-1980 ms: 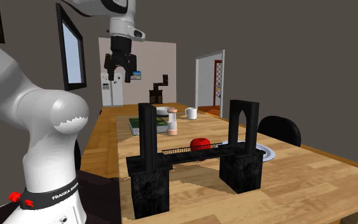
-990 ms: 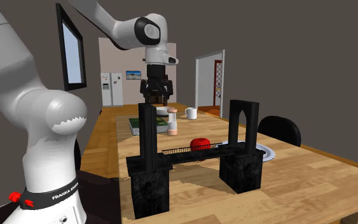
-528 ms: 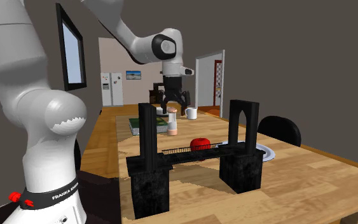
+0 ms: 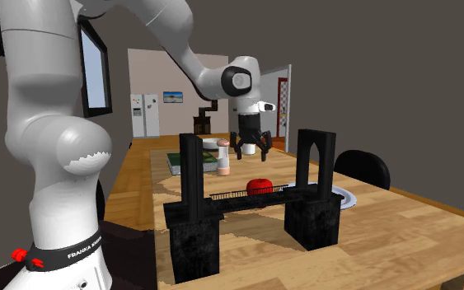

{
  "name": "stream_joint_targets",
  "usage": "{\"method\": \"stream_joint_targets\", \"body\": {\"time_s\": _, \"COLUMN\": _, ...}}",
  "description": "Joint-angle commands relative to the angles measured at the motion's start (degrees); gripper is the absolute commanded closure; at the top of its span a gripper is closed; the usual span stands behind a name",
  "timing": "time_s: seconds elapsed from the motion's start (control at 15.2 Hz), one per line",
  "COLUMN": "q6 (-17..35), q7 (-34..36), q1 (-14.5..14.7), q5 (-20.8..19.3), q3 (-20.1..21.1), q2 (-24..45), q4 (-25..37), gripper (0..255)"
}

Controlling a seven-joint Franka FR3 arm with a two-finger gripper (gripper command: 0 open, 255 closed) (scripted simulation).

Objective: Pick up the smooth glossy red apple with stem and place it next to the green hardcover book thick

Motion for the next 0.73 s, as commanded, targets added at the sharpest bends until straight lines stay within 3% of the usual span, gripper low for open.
{"method": "stream_joint_targets", "body": {"time_s": 0.0, "q6": 2.1, "q7": -2.2, "q1": -0.6, "q5": 1.5, "q3": -0.6, "q2": 4.1, "q4": 2.6, "gripper": 0}}
{"method": "stream_joint_targets", "body": {"time_s": 0.66, "q6": 7.8, "q7": -4.4, "q1": -1.4, "q5": 4.1, "q3": -0.3, "q2": 9.7, "q4": 2.3, "gripper": 0}}
